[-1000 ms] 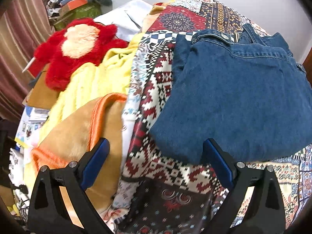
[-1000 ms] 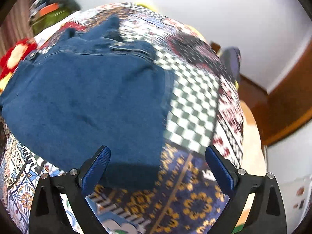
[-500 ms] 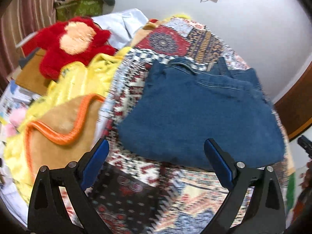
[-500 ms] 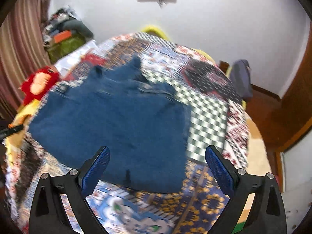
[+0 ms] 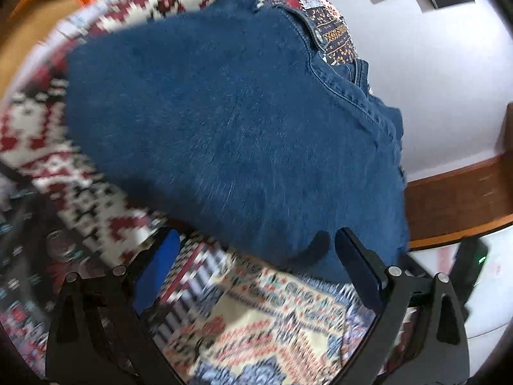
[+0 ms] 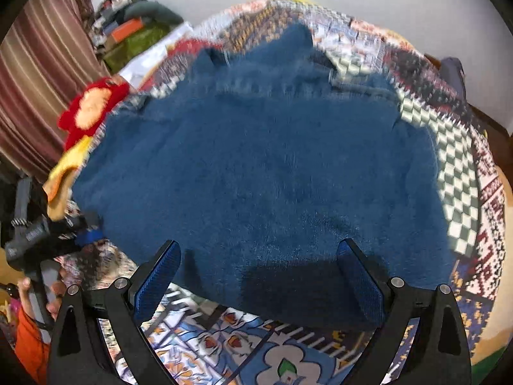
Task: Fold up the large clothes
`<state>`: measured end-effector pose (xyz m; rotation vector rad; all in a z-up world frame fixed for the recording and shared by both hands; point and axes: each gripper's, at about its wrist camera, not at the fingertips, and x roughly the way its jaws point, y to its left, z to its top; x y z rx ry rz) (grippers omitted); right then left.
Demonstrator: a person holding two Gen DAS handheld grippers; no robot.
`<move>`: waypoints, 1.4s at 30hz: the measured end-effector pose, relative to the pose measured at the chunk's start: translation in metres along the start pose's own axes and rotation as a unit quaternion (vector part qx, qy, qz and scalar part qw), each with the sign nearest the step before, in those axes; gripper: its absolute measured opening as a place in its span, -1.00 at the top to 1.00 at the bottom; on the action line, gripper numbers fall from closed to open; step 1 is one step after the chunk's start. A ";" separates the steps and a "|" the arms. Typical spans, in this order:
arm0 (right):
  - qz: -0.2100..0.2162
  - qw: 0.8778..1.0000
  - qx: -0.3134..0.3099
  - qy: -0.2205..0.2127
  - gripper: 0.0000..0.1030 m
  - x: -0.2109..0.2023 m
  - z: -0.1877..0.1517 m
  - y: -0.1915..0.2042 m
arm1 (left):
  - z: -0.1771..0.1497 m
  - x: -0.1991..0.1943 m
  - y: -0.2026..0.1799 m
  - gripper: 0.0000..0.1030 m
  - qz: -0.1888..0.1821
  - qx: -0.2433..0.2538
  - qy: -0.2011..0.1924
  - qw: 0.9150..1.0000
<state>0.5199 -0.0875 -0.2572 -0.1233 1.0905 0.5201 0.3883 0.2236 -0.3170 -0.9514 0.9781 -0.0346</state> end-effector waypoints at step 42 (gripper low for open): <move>0.062 0.991 -0.110 0.041 -1.00 0.047 0.020 0.110 | 0.004 -0.100 -0.188 0.38 0.164 0.303 -0.287 0.894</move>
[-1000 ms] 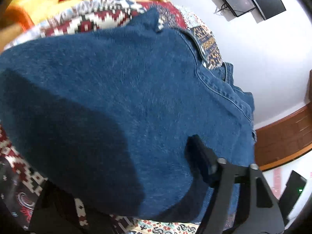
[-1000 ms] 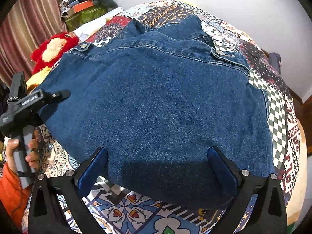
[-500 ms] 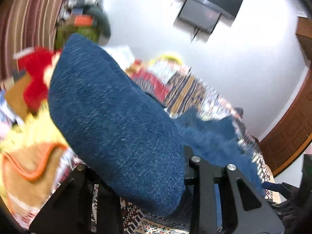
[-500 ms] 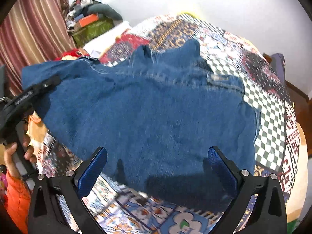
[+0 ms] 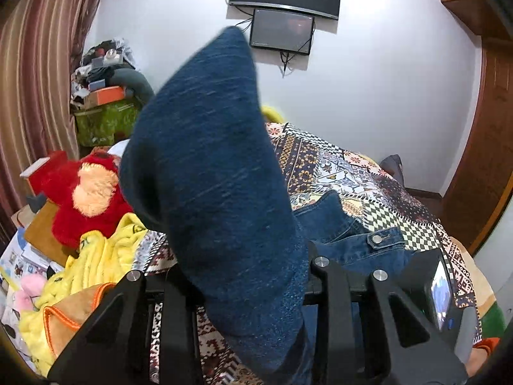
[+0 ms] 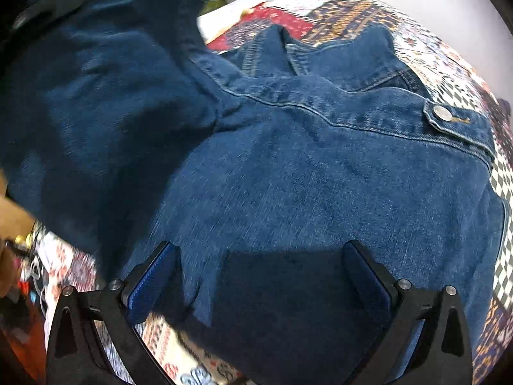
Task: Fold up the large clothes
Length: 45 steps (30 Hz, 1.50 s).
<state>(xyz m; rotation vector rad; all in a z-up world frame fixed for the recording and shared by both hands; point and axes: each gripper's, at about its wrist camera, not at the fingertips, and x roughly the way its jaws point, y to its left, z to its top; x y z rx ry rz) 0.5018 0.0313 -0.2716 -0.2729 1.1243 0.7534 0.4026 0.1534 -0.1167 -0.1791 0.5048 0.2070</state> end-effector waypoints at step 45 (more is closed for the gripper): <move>-0.045 0.969 0.186 -0.157 -1.00 -0.217 -0.124 -0.116 | -0.082 -0.054 -0.131 -0.92 -0.141 0.224 0.113 0.958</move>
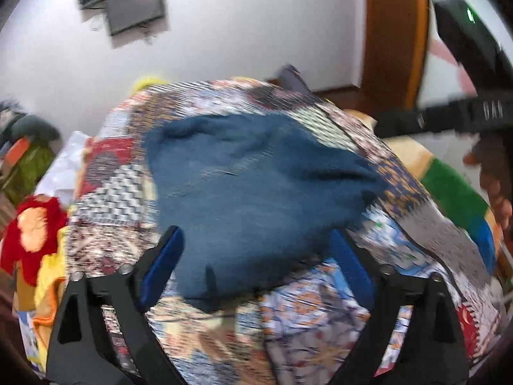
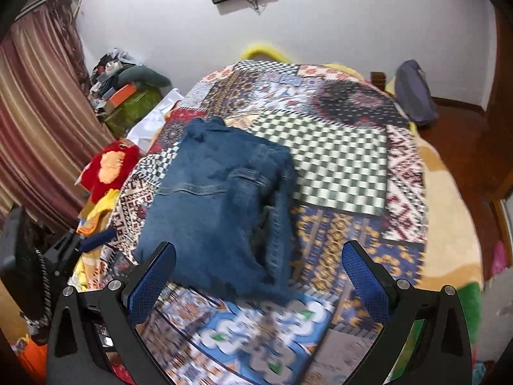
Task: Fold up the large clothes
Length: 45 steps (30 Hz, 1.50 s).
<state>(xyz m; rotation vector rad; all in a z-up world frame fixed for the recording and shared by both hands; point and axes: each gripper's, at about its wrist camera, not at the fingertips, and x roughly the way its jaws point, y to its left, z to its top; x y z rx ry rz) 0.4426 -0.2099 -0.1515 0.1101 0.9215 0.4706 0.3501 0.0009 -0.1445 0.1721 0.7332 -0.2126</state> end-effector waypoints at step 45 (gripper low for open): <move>0.029 0.999 -0.011 0.033 -1.00 0.098 0.092 -0.004 | 0.078 0.108 0.123 -0.98 0.012 -0.112 0.019 0.993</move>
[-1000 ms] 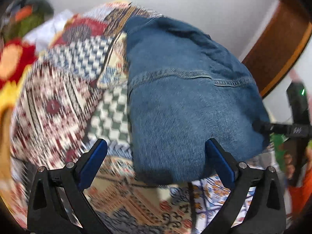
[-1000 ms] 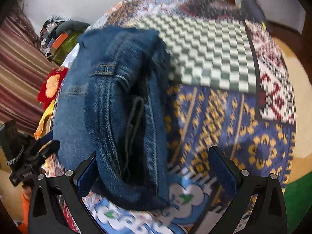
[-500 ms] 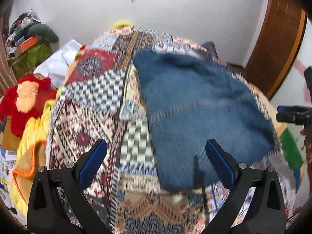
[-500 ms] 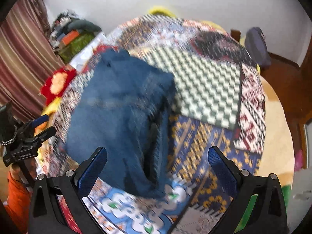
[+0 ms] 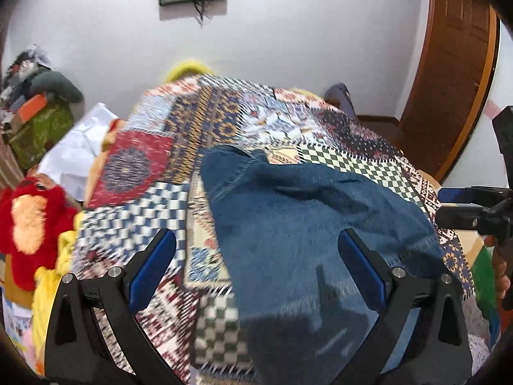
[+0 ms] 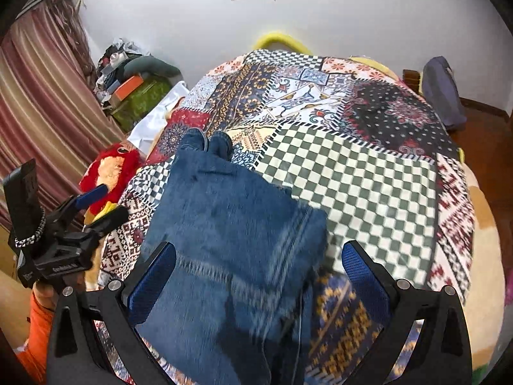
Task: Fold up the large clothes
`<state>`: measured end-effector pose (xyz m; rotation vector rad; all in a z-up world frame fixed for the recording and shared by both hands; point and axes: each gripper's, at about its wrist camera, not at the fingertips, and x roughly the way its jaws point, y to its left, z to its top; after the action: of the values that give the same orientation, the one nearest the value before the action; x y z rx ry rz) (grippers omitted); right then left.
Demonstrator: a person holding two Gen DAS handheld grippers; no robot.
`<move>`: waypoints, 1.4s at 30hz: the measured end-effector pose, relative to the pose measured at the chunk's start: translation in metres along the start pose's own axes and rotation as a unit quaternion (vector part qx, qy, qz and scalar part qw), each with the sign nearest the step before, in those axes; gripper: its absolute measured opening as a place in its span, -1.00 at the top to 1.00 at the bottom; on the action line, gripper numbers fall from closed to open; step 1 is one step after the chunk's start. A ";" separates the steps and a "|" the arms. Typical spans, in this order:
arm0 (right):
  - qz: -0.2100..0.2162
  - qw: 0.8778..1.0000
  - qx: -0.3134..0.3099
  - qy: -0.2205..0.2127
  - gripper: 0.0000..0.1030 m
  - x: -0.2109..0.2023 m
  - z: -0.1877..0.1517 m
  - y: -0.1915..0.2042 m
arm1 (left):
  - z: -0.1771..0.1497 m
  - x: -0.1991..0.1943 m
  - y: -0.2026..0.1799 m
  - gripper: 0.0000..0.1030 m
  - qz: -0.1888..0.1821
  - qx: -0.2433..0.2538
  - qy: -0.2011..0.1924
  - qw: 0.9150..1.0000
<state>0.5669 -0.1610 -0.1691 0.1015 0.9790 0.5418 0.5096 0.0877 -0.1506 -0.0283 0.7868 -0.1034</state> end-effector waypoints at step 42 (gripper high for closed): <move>0.043 0.988 0.076 0.130 -1.00 0.058 -0.060 -0.060 | -0.069 0.032 0.044 -1.00 -0.121 -0.099 0.139 0.978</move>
<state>0.5669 -0.1941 -0.2657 0.2134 1.2740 0.5682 0.4865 0.1293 -0.2248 -0.3056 1.0691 -0.2635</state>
